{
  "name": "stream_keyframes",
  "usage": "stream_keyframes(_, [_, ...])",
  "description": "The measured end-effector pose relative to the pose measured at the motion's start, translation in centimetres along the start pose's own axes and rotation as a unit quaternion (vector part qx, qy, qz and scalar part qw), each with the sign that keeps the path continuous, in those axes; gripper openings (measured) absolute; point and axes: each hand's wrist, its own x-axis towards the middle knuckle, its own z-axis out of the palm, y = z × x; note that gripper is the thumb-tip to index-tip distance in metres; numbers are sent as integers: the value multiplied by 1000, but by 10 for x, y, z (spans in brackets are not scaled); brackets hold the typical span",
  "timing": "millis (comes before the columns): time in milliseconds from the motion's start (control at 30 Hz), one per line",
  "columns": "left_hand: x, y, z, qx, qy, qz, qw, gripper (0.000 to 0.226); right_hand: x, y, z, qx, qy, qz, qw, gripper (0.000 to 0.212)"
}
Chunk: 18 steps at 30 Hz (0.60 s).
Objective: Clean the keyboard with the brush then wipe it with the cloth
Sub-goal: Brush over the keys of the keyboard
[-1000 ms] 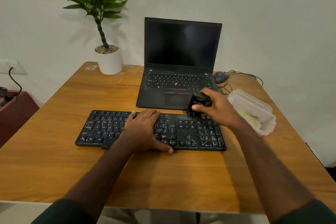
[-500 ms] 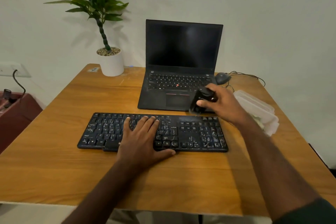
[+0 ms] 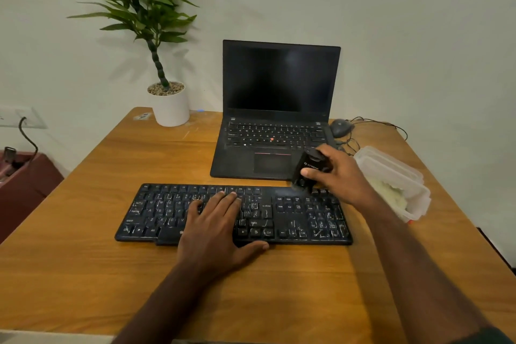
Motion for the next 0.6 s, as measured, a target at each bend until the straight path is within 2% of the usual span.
stream_keyframes(67, [0, 1, -1, 1, 2, 0, 1000, 108, -1, 4, 13, 20, -7, 6, 1000, 25])
stream_keyframes(233, [-1, -1, -2, 1, -8, -1, 1000, 108, 1, 1, 35, -15, 58, -16, 998, 25])
stream_keyframes(333, [0, -1, -2, 5, -12, -1, 1000, 109, -2, 1, 16, 40, 41, 0, 998, 26])
stream_keyframes(433, [1, -1, -2, 6, -10, -2, 1000, 110, -7, 3, 2, 6, -10, -21, 1000, 26])
stream_keyframes(500, [0, -1, -2, 7, -7, 1, 1000, 110, -7, -1, 10, 9, -40, -25, 999, 25])
stream_keyframes(600, [0, 0, -2, 4, -2, 1, 1000, 108, -1, -9, 42, 33, -41, -28, 998, 26])
